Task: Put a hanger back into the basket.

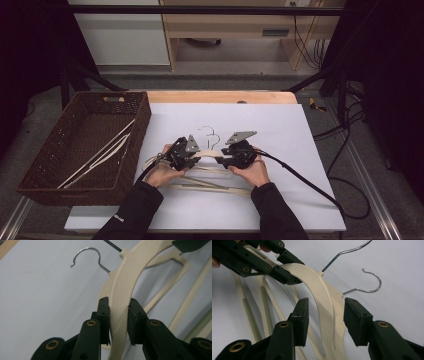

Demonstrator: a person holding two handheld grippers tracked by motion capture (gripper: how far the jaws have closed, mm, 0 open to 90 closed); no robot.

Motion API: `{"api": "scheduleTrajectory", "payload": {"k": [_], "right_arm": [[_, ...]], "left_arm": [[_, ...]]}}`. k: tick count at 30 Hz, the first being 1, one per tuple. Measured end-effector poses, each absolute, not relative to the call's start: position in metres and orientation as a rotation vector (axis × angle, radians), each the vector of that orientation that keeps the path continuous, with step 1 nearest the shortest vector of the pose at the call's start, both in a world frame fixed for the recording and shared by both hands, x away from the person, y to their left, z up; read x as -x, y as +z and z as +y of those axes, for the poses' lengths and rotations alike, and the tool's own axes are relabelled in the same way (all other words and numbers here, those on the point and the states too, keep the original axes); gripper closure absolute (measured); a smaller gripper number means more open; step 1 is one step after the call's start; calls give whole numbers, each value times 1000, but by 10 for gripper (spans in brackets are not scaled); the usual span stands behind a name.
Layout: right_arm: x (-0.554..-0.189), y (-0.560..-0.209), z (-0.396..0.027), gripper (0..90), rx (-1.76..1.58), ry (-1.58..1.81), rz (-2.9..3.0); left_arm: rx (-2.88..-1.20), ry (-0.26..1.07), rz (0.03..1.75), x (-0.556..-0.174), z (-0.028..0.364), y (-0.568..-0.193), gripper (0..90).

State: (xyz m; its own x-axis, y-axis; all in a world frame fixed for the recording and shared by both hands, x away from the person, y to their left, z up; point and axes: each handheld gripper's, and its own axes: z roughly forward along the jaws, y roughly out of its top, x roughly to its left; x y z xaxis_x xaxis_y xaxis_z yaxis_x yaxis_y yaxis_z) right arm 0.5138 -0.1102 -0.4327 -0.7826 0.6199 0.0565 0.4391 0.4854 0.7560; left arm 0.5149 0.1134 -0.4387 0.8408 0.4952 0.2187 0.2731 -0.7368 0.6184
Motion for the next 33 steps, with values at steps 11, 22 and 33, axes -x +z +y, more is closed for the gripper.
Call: {"api": "scheduleTrajectory", "payload": {"k": [11, 22, 33], "right_arm": [[-510, -432, -110, 738, -862, 1240, 2623], [-496, -416, -117, 803, -722, 1342, 2745], [-475, -395, -126, 867, -644, 1518, 2773]], "left_arm": [[-2421, 527, 482, -494, 114, -427, 748], [-2328, 424, 485, -469, 133, -399, 659], [-2120, 362, 577, -441, 172, -372, 298]]}}
